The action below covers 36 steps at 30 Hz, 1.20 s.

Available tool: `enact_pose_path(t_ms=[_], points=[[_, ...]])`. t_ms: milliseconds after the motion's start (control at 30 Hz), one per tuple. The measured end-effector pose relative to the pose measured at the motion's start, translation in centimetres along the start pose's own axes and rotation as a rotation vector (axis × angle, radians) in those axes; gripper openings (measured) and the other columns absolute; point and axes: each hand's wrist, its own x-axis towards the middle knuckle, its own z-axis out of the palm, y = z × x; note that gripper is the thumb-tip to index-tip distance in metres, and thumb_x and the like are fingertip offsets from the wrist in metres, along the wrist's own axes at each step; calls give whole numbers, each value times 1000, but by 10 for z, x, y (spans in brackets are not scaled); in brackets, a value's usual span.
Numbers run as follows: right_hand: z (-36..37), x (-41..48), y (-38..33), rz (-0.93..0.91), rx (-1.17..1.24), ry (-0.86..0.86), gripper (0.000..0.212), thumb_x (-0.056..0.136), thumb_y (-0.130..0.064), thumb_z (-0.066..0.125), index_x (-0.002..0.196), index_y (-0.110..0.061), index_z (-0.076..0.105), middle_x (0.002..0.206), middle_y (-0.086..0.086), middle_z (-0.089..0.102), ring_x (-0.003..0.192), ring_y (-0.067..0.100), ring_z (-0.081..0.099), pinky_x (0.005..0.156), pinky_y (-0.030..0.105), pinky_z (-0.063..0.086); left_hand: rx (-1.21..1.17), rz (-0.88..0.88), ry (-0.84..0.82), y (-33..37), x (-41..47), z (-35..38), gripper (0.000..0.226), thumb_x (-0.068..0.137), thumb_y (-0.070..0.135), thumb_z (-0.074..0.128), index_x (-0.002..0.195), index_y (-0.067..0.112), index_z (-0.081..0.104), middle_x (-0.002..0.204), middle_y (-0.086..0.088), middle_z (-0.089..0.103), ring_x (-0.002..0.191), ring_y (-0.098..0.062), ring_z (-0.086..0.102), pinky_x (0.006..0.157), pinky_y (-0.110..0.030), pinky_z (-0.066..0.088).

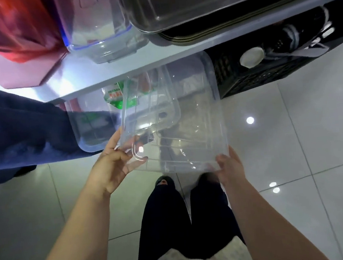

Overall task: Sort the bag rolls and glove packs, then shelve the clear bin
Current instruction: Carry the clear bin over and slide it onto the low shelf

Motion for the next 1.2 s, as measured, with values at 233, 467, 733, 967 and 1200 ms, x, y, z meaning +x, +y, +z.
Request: enact_pose_path(t_ms=[233, 467, 733, 967, 1200], points=[[9, -43, 31, -91, 84, 139, 61, 85, 14, 51, 131, -25, 54, 99, 11, 55, 86, 26, 56, 88, 51, 47, -164, -52, 0, -6, -13, -52, 88, 62, -15, 42, 133, 35, 54, 120, -7, 66, 118, -30, 59, 85, -58, 50], [82, -48, 3, -349, -39, -6, 53, 89, 3, 57, 121, -40, 59, 109, -4, 52, 95, 12, 58, 86, 41, 54, -316, -8, 138, -7, -18, -97, 79, 70, -12, 37, 128, 35, 59, 122, -1, 67, 112, -24, 63, 82, -51, 55], [151, -11, 4, -474, -335, -2, 54, 95, -7, 52, 141, -32, 40, 140, 3, 46, 118, 21, 55, 85, 32, 48, -273, 36, 533, -24, -17, -113, 36, 95, 0, 47, 130, 11, 49, 111, -11, 62, 101, -27, 62, 82, -40, 52], [157, 7, 1, -444, -576, 4, 59, 95, -13, 55, 142, -42, 33, 144, -3, 44, 118, 24, 56, 92, 41, 50, -215, -6, 601, 1, 7, -123, 45, 94, 12, 59, 136, 14, 44, 118, -3, 60, 117, -27, 56, 89, -43, 51], [146, 18, -13, -344, -737, -113, 54, 98, -17, 49, 141, -43, 28, 110, -10, 49, 94, 12, 58, 60, 28, 58, 49, 44, 567, 9, 14, -109, 33, 85, 21, 71, 117, 22, 65, 103, 1, 67, 103, -21, 64, 76, -43, 60]])
